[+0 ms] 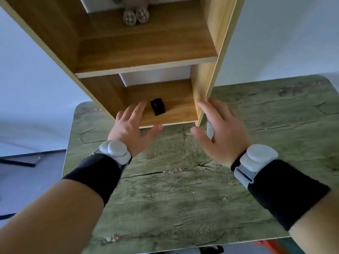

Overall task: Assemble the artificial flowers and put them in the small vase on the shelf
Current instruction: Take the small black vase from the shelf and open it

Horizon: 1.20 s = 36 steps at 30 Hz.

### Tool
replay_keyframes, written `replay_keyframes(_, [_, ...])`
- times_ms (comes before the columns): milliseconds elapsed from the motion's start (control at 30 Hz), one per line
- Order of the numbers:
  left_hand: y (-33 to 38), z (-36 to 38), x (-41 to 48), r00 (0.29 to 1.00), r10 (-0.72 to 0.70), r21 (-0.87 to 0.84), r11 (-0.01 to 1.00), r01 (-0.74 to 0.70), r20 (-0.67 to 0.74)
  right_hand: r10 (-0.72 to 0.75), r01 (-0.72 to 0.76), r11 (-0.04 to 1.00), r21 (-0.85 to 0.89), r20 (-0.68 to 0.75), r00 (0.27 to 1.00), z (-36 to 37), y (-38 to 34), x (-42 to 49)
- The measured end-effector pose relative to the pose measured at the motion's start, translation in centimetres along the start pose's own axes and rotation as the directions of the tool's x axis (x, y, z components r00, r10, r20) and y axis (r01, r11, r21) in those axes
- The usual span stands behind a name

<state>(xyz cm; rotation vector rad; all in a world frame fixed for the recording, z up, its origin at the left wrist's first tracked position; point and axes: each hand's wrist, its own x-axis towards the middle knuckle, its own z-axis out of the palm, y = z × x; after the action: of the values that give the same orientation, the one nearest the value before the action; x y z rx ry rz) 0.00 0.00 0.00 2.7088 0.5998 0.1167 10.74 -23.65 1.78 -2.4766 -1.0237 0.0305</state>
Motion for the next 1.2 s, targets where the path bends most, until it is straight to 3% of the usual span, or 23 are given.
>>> replay_keyframes(133, [-0.8, 2.4, 2.8, 0.989, -0.132, -0.013, 0.991, 0.133, 0.073, 0.048, -0.048, 0.999, -0.005, 0.07, 0.996, 2.9, 1.4, -0.1])
replay_keyframes(300, [-1.3, 4.6, 6.3, 0.973, -0.193, 0.029, 0.981, 0.191, 0.123, 0.067, -0.068, 0.998, 0.003, 0.136, 0.988, 5.8, 3.1, 0.4])
replay_keyframes(533, [-2.4, 7.0, 9.5, 0.934, -0.287, -0.049, 0.951, 0.304, 0.213, 0.056, -0.062, 0.997, 0.034, 0.165, 0.985, 8.1, 4.2, 0.8])
replay_keyframes(833, [-3.1, 8.9, 10.1, 0.953, -0.281, -0.145, 0.944, 0.295, 0.11, 0.068, -0.074, 0.997, 0.025, 0.182, 0.981, 8.6, 4.6, 0.4])
replay_keyframes(1033, [-2.2, 8.2, 5.7, 0.997, -0.073, -0.118, 0.99, 0.074, 0.016, 0.087, -0.102, 0.991, 0.089, 0.165, 0.982, 8.2, 3.6, -0.1])
replay_keyframes(1200, [-1.5, 8.8, 0.4, 0.994, 0.113, -0.094, 0.989, -0.113, -0.004, 0.094, -0.138, 0.97, 0.202, 0.21, 0.973, 8.4, 1.7, -1.0])
